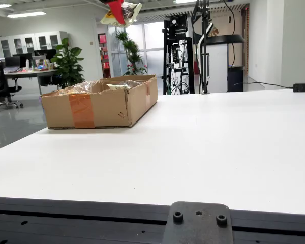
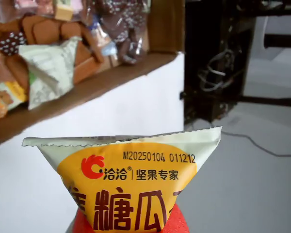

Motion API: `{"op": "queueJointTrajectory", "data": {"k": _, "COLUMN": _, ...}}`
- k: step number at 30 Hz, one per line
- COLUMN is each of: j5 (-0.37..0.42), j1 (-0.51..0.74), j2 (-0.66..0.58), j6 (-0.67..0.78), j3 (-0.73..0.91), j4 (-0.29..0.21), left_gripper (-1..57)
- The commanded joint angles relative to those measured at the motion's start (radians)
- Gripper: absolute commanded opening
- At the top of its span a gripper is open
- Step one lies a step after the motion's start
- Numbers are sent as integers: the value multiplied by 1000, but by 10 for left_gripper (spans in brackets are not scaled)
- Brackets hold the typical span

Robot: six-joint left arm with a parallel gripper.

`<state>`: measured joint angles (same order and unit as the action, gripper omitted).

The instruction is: Grasp a snack and put it in the bin.

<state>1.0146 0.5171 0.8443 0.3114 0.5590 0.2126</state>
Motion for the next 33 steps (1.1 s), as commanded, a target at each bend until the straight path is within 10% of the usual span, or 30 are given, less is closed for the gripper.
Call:
{"op": "queueJointTrajectory", "data": {"k": 1, "j5": 50, "j1": -17, "j2": 104, "j6": -10, "j3": -184, "j4": 12, "left_gripper": 5}}
{"op": "queueJointTrajectory", "data": {"k": 15, "j5": 164, "j1": -61, "j2": 229, "j6": -28, "j3": -416, "j4": 62, "left_gripper": 42}}
{"op": "queueJointTrajectory", "data": {"k": 26, "j5": 217, "j1": -54, "j2": 235, "j6": -61, "j3": -419, "j4": 72, "left_gripper": 325}}
{"op": "queueJointTrajectory", "data": {"k": 33, "j5": 234, "j1": -25, "j2": 232, "j6": -62, "j3": -403, "j4": 70, "left_gripper": 390}}
